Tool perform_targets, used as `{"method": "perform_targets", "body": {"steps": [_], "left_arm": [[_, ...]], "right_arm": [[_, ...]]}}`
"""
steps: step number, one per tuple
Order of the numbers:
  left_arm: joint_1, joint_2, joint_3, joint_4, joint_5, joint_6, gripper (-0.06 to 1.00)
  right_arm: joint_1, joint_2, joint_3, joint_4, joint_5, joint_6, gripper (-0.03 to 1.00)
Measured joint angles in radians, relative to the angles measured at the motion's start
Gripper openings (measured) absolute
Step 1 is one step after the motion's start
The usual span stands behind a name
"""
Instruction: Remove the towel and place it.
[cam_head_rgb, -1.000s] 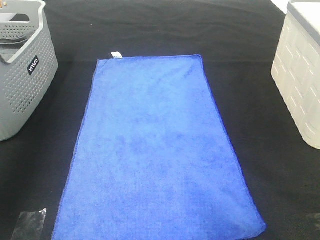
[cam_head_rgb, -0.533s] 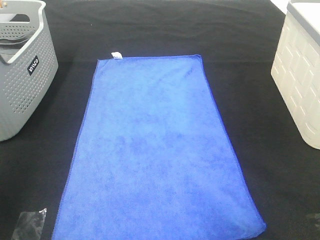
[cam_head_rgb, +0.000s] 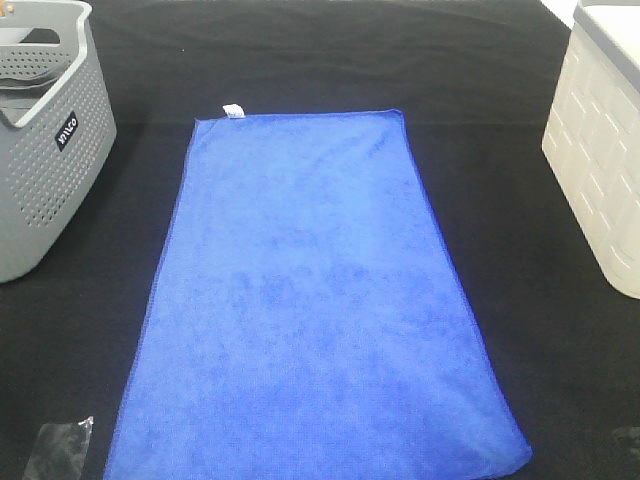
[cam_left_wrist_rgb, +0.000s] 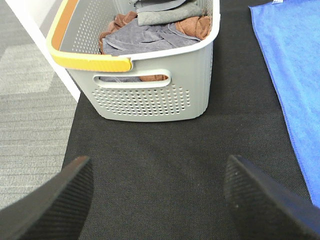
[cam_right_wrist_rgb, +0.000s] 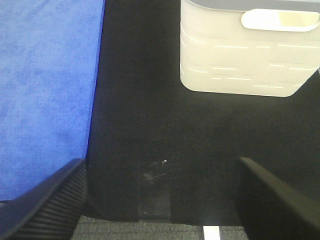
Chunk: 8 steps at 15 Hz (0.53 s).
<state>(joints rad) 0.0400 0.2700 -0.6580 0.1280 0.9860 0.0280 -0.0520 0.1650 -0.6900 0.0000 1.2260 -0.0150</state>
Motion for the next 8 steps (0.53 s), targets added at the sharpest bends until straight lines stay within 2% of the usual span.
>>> {"method": "perform_targets", "body": {"steps": [2, 6, 8], "left_arm": [[0.000, -0.146, 0.089, -0.017, 0.000, 0.000, 0.70], [0.000, -0.267, 0.130, -0.070, 0.021, 0.000, 0.70], [0.000, -0.275, 0.149, -0.097, 0.049, -0.002, 0.70]], "right_arm": [[0.000, -0.148, 0.095, 0.000, 0.000, -0.020, 0.79], [0.000, -0.169, 0.140, 0.000, -0.014, -0.067, 0.78], [0.000, -0.169, 0.157, 0.000, -0.099, -0.088, 0.77]]}}
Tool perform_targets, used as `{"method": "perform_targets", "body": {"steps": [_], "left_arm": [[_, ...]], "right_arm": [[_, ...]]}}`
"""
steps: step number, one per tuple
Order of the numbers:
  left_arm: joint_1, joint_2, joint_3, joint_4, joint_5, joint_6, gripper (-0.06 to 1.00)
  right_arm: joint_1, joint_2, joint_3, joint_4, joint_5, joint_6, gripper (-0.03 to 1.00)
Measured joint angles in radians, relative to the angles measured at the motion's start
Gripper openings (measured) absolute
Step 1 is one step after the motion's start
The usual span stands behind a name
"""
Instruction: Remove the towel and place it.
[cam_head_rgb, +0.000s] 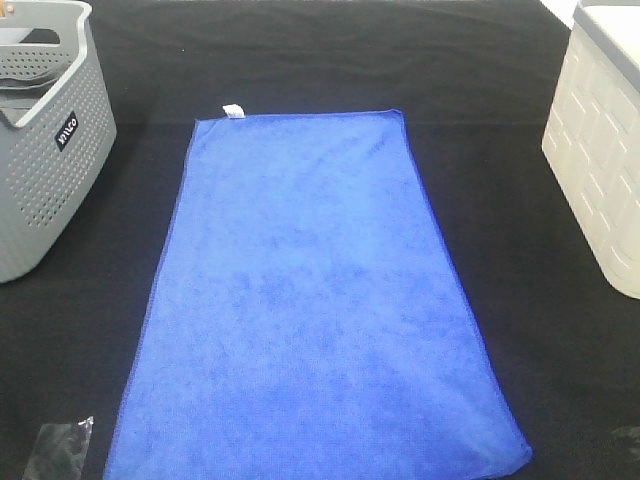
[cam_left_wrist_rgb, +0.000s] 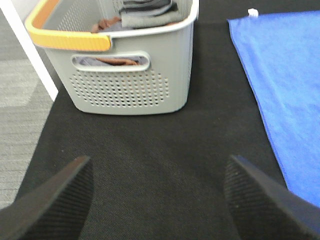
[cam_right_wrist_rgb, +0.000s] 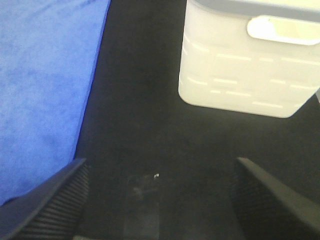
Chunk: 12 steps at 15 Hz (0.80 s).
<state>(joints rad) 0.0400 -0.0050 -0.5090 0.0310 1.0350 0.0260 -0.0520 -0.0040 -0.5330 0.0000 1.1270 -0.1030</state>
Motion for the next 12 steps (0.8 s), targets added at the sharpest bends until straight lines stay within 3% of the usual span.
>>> {"method": "perform_targets", "body": {"steps": [4, 12], "left_arm": [[0.000, 0.000, 0.000, -0.022, 0.004, -0.008, 0.70], [0.000, 0.000, 0.000, -0.031, 0.004, -0.026, 0.70]], "right_arm": [[0.000, 0.000, 0.030, 0.000, -0.056, -0.011, 0.76], [0.000, 0.000, 0.030, 0.000, -0.058, -0.011, 0.76]]}}
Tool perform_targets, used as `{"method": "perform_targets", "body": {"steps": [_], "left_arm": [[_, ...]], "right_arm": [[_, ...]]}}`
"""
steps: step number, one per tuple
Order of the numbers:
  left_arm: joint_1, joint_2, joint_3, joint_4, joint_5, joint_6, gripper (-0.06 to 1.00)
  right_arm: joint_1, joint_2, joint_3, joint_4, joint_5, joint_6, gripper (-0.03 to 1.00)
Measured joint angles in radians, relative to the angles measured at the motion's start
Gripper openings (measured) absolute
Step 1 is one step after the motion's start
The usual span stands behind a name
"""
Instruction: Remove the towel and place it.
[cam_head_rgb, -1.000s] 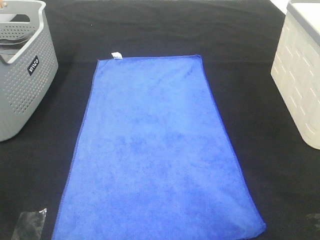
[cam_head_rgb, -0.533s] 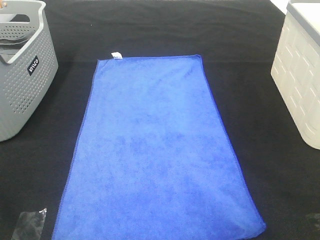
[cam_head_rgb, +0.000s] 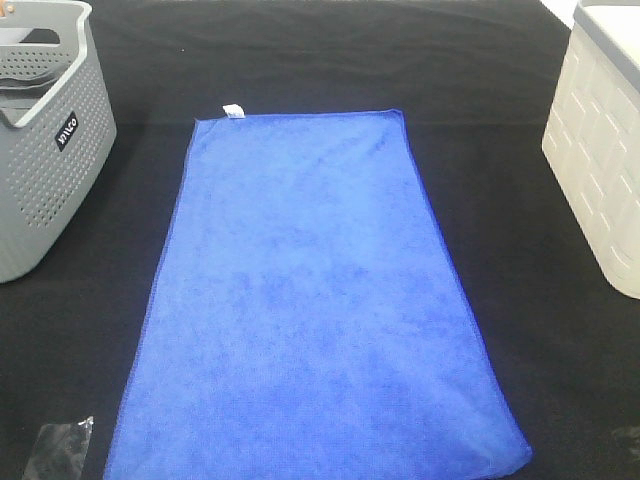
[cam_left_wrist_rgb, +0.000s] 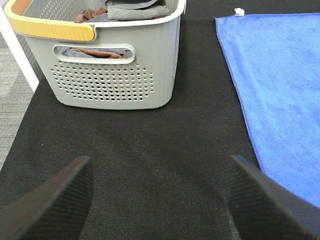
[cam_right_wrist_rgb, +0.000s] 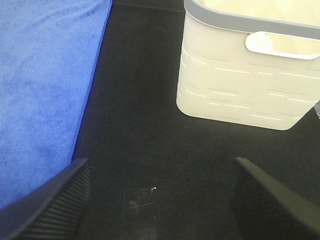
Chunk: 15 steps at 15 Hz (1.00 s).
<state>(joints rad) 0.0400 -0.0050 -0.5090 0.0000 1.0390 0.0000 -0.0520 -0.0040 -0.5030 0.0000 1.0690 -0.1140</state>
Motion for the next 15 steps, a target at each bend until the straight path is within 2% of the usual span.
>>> {"method": "perform_targets", "body": {"steps": [15], "left_arm": [[0.000, 0.000, 0.000, 0.000, 0.000, -0.005, 0.70]], "right_arm": [[0.000, 0.000, 0.000, 0.000, 0.000, 0.000, 0.76]]}}
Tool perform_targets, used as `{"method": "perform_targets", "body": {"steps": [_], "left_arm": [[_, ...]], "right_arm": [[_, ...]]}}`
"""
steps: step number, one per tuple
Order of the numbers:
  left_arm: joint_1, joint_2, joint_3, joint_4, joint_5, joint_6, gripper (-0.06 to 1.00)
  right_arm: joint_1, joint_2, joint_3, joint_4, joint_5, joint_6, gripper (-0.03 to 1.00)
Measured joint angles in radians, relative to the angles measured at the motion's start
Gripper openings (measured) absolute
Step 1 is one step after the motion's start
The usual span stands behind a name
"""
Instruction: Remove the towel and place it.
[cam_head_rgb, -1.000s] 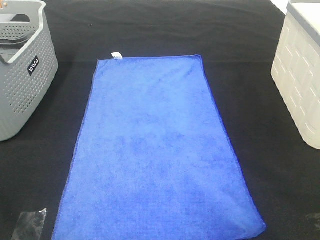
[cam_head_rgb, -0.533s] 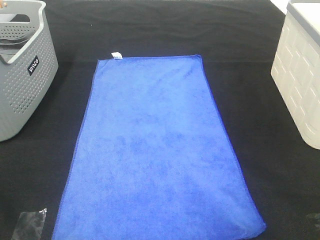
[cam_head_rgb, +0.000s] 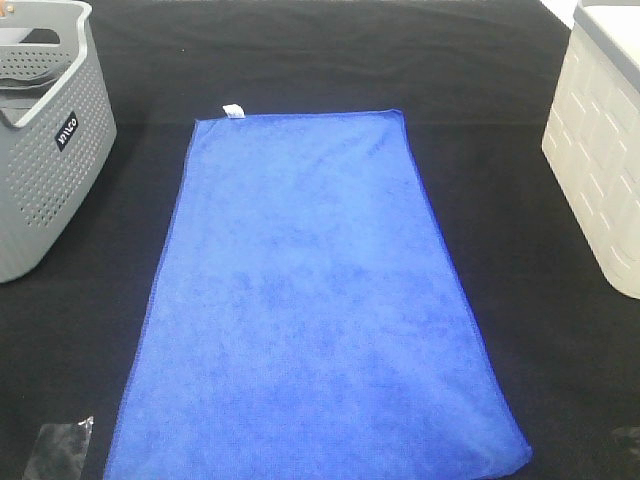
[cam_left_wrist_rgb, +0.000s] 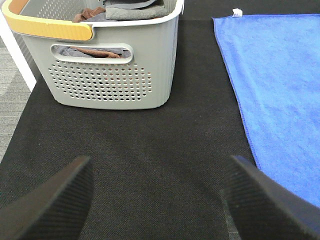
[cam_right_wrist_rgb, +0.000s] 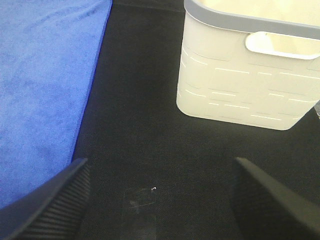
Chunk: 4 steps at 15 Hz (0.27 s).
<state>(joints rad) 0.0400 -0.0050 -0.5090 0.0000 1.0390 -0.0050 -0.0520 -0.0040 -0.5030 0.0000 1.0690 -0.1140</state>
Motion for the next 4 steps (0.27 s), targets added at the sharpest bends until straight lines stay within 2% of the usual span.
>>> {"method": "perform_targets", "body": {"steps": [4], "left_arm": [[0.000, 0.000, 0.000, 0.000, 0.000, 0.005, 0.70]], "right_arm": [[0.000, 0.000, 0.000, 0.000, 0.000, 0.000, 0.76]]}}
